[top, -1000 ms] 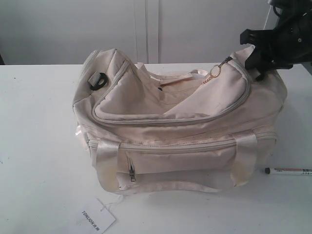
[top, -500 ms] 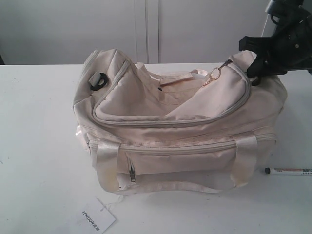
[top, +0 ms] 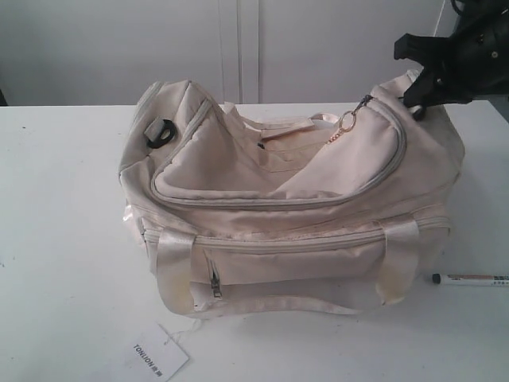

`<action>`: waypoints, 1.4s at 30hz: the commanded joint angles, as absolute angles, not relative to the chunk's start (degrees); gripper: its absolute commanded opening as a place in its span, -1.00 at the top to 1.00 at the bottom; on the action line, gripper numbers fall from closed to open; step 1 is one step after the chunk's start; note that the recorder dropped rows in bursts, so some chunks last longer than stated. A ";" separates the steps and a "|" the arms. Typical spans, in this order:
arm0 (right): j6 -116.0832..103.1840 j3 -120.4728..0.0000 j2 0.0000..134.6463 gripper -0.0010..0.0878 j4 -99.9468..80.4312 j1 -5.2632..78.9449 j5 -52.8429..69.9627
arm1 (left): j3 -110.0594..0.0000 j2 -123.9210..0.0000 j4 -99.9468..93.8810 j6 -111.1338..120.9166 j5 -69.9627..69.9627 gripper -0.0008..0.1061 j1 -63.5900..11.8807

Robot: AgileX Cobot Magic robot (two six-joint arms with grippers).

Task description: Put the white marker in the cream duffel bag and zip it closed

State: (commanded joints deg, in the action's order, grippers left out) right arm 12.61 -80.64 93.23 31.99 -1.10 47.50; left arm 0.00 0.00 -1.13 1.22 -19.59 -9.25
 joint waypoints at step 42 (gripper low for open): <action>12.48 -80.64 90.14 0.98 31.41 -1.10 46.19 | 0.00 0.00 -1.13 1.22 -19.59 0.99 -9.25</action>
State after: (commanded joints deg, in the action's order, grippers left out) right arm 12.48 -80.64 90.14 31.41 -1.10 46.19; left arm 0.00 0.00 -1.13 1.22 -19.59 -9.25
